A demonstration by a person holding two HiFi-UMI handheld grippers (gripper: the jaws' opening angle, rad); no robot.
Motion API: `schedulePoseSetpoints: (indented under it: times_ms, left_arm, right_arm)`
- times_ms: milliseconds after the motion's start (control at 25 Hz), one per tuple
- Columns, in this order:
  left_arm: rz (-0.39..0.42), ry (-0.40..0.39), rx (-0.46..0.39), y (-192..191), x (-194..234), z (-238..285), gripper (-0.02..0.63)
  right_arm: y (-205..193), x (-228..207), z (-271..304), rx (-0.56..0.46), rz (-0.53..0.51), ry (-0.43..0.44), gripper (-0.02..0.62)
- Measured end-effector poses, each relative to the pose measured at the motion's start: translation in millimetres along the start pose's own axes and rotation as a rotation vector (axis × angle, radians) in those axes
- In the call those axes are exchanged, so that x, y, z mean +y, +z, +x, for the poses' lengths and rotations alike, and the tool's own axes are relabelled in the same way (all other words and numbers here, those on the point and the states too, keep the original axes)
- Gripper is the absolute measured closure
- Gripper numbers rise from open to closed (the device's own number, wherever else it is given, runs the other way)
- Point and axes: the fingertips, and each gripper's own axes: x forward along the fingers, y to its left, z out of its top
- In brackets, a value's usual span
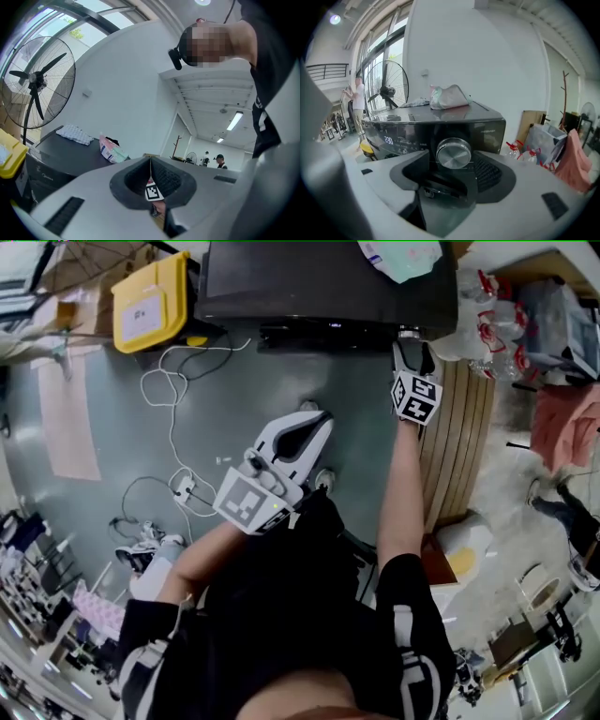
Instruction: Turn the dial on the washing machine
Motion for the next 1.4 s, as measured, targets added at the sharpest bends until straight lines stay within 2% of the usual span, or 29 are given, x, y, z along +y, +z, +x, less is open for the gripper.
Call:
schedulePoseSetpoints:
  times_ms: [120,160,280,480,680,800,1040,1240,1400]
  left_arm:
    - [0.025,0.022,-0.016,9,-29,-30,0.583]
    - [0.029,0.026,-0.023,13,-44,-41,0.583]
    - [0.053,0.034,-0.058,34,-103,-78,0.583]
    - [0.147,0.044,-0.145,69,-202,-145,0.583]
    - [0.174,0.091,-0.200,85,-273,-219,0.583]
    - [0.190,0.104,-0.209,94,-289,-248,0.583]
    - [0.159,0.111,-0.205,95,-291,-302,0.583]
    - [0.246,0.116,-0.169,85,-289,-329,0.583]
    - [0.210,0.109,-0.162,78,-280,-338,0.583]
  right_arm:
    - [3,12,-60,-0.007,0.016,-0.002,0.299]
    - [8,17,-89,-0.014,0.027,0.001,0.338]
    - [33,39,-187,-0.054,0.027,0.021,0.393]
    - [86,80,-349,-0.200,0.061,0.079,0.499]
    - [107,112,-493,-0.297,0.057,0.141,0.532]
    - [113,130,-549,-0.338,0.054,0.154,0.541]
    - [100,173,-622,-0.359,0.083,0.168,0.558]
    - [78,204,-646,-0.374,0.060,0.157,0.566]
    - [67,217,-648,-0.349,0.065,0.150,0.569]
